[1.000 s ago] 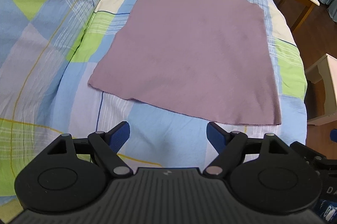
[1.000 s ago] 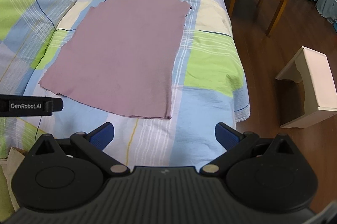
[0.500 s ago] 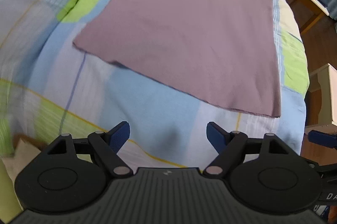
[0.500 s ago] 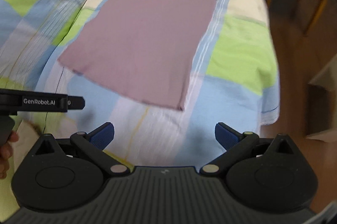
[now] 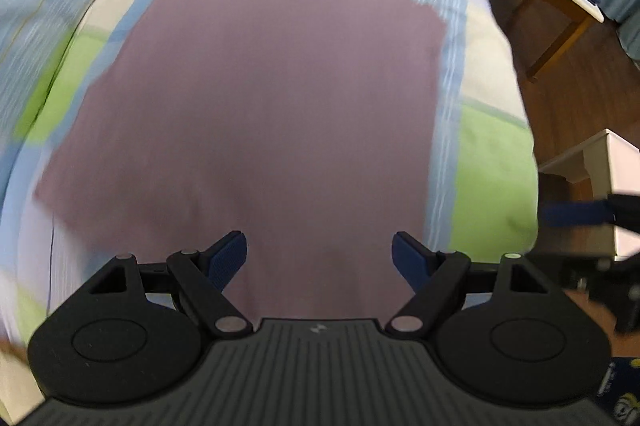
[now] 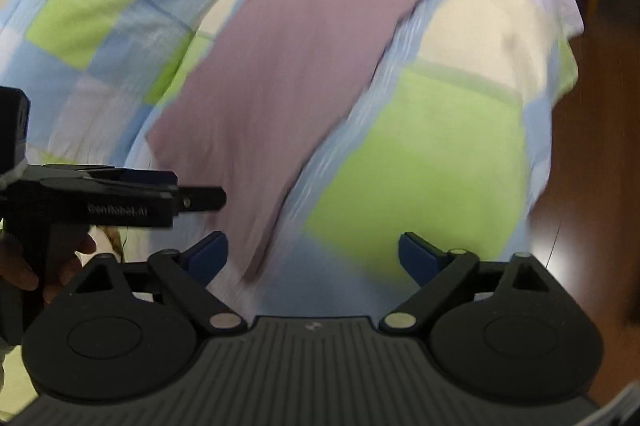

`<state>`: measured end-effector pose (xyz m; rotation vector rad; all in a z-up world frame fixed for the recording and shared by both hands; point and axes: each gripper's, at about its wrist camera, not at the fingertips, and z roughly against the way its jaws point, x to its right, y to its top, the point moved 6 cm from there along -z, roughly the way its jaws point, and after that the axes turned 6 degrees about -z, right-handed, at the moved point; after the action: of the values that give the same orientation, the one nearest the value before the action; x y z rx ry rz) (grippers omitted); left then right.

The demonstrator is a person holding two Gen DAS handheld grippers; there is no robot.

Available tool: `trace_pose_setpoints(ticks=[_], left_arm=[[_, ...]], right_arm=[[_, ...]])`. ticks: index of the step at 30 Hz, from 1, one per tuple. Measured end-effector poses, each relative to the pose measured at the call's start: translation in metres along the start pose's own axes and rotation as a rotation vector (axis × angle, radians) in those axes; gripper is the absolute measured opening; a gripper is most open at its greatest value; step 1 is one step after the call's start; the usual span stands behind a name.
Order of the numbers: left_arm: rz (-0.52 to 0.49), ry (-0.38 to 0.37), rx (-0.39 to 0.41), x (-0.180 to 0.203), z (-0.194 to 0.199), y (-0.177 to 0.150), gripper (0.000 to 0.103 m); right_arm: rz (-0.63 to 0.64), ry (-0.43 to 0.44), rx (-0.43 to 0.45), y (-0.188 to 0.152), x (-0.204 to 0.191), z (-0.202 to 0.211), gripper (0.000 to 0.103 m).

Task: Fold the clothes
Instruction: 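Move both tools back toward the flattened top's hem, then pinch the hem with the left tool while the right tool pinches the hem beside it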

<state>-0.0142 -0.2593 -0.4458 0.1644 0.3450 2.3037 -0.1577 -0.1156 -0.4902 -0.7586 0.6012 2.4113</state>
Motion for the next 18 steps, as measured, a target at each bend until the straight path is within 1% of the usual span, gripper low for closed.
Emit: trace_pose_setpoints(ticks=[2, 3, 4, 5, 7, 8, 9, 10, 11, 12, 14, 18], left_arm=[[-0.033, -0.002, 0.010, 0.002, -0.004, 0.021, 0.081], [-0.060, 0.000, 0.014, 0.001, -0.008, 0.038, 0.081], [-0.088, 0.003, 0.016, -0.002, -0.012, 0.054, 0.081], [-0.102, 0.005, 0.019, -0.003, -0.014, 0.061, 0.081], [-0.138, 0.008, 0.029, -0.010, -0.022, 0.087, 0.081], [-0.161, 0.001, 0.040, -0.017, -0.028, 0.106, 0.081], [-0.177, -0.007, 0.051, -0.023, -0.034, 0.122, 0.081], [-0.185, -0.010, 0.057, -0.027, -0.038, 0.132, 0.081], [-0.191, -0.013, 0.061, -0.030, -0.040, 0.139, 0.081], [-0.201, -0.021, 0.064, -0.034, -0.043, 0.149, 0.081], [-0.229, -0.039, 0.067, -0.043, -0.050, 0.172, 0.081], [-0.260, -0.058, 0.066, -0.065, -0.068, 0.214, 0.081]], right_arm=[[0.006, 0.013, 0.020, 0.026, 0.012, 0.002, 0.087], [-0.004, 0.020, 0.029, 0.036, 0.016, 0.001, 0.087], [-0.019, 0.034, 0.046, 0.054, 0.021, 0.000, 0.086], [-0.022, 0.040, 0.057, 0.067, 0.024, -0.002, 0.086], [-0.012, 0.048, 0.067, 0.090, 0.027, -0.009, 0.081], [-0.003, 0.055, 0.067, 0.101, 0.027, -0.014, 0.073], [0.010, 0.062, 0.062, 0.109, 0.025, -0.019, 0.063], [0.032, 0.073, 0.051, 0.122, 0.024, -0.028, 0.058], [0.048, 0.080, 0.044, 0.133, 0.022, -0.036, 0.045], [0.053, 0.081, 0.039, 0.141, 0.021, -0.042, 0.030], [0.047, 0.084, 0.036, 0.159, 0.022, -0.053, 0.021], [0.013, 0.049, 0.076, 0.203, 0.033, -0.064, 0.021]])
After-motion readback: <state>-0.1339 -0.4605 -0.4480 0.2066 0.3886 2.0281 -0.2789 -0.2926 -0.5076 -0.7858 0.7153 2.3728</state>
